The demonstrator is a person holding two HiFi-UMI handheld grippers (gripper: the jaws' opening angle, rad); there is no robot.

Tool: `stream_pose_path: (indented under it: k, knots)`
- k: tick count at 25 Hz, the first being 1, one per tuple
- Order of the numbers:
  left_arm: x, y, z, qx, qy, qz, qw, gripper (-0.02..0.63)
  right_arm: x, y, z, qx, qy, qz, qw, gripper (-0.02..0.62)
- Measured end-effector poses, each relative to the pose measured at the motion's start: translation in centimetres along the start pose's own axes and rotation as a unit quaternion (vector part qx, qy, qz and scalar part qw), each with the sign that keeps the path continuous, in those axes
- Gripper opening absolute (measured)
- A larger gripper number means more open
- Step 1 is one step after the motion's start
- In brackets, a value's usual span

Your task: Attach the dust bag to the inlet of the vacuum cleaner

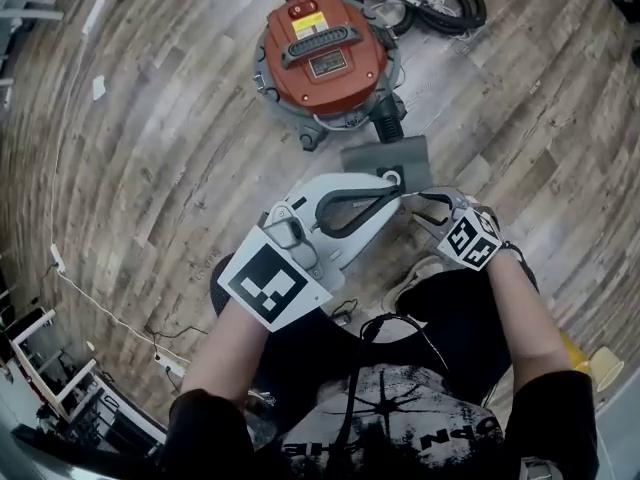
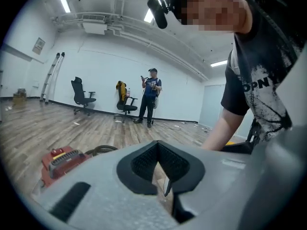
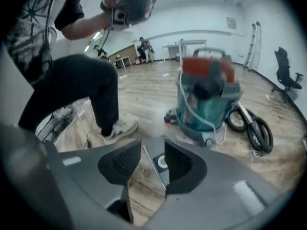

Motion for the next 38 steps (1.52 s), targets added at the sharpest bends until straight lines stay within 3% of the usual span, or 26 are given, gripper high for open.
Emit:
stream_pose_path:
  k: [5, 9, 16, 28, 33, 38]
  knots:
    - [-4.5, -9.9, 1.0, -0.032, -0.009, 0.023, 0.9992, 0.000, -14.7, -13.6, -3.6, 0.056, 0.015, 0.151, 0.987, 0.196]
    - [-5.7, -14.3, 0.7, -0.029, 0.011, 0.043, 0.9986, 0.000, -20.3, -18.6, -4.7, 0.127, 0.026, 0.209, 0.969, 0.206]
    - [-6.1, -16.6, -1.0, 0.022, 0.034, 0.051, 0.9979, 0.000, -23.7, -21.0, -3.7, 0.182, 0.009, 0.237, 0.954, 0.186]
    - [-6.4, -16.5, -1.7, -0.005, 0.045, 0.063, 0.9970, 0.000, -22.0, -20.3, -4.8, 0.173, 0.021, 0.222, 0.959, 0.055]
    - [-7.0, -17.6, -1.9, -0.010, 0.045, 0.070, 0.9965, 0.000, -19.8, -18.5, -6.0, 0.155, 0.009, 0.196, 0.968, 0.035]
    - [-7.6, -18.3, -2.3, -0.021, 0.039, 0.098, 0.9942, 0.000, -17.1, -17.0, -7.6, 0.184, 0.019, 0.195, 0.963, 0.032]
Point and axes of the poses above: the fingertips, and each gripper's own axes: x backward along the fingers, z to its left, y out of its top, the point moved 10 cm from there along x, backward along the fingers, and after that the axes turned 4 degrees about y, right-handed, at the moved point
